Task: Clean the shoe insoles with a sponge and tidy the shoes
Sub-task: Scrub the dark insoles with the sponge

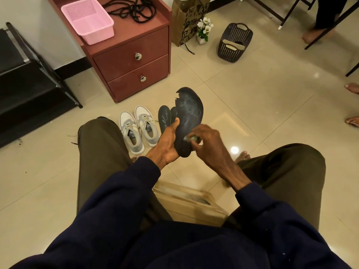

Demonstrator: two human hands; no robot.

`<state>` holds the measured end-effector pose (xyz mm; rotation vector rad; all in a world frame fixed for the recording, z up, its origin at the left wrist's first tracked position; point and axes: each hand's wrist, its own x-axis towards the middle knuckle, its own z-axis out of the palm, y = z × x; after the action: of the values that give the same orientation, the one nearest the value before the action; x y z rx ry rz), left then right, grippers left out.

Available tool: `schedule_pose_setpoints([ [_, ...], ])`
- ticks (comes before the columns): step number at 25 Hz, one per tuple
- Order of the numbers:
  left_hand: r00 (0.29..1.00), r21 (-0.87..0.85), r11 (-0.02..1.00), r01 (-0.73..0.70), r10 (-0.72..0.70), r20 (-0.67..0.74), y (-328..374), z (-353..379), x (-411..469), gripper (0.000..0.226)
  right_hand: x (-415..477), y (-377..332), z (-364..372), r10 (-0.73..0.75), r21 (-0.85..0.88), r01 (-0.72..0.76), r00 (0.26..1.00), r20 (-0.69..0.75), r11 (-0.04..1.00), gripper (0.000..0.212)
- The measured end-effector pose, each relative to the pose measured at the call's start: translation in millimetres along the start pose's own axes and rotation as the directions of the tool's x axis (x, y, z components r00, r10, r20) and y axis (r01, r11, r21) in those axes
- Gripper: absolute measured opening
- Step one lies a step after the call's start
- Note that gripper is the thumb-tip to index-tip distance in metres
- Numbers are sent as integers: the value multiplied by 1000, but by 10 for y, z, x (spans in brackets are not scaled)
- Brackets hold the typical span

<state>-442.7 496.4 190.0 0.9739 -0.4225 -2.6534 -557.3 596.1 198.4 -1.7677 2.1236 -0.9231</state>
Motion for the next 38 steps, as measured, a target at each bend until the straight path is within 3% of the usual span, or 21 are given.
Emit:
schedule_pose_setpoints([
  [3,1000,26,999,20,-20,9,-28,13,2,48,22,75,-49,79,-50,-84,993,-92,995,13],
  [6,1000,13,1000,25,-25,-7,-17,-21,25,50,-70,-144,-4,-63,74,57,995,79,996,14],
  [7,1000,0,1000,20,-20,5,-8,-30,21,50,-48,-138,4,-62,87,55,995,76,995,13],
  [11,999,7,1000,4,-4,34,-13,12,-14,46,34,66,-51,79,-20,-82,991,-107,996,13],
  [15,1000,-17,1000,20,-20,22,2,-36,27,51,-38,-140,-31,-35,77,27,994,102,997,12],
  [19,999,-12,1000,-10,11,49,-6,-22,22,48,29,30,-66,96,-18,-98,993,-65,995,15],
  [23,998,-62,998,21,-17,64,1,-53,40,56,-61,-164,-32,-90,77,79,984,153,994,13],
  [24,998,-86,996,15,-10,67,24,-41,20,58,-31,-154,-50,-86,85,74,985,150,994,13],
  [27,996,-127,991,-40,51,80,55,-49,0,59,40,2,-115,41,-1,-41,998,-37,999,13],
  [32,997,-140,989,-46,53,49,64,-49,34,63,-94,-173,-35,-79,98,68,990,118,993,12],
  [36,995,-26,996,-80,81,60,31,19,-32,53,7,76,-120,61,-38,-64,996,-71,997,17],
  [38,997,36,997,-70,69,37,5,53,-38,46,-13,60,-109,33,-30,-35,998,-56,999,16],
])
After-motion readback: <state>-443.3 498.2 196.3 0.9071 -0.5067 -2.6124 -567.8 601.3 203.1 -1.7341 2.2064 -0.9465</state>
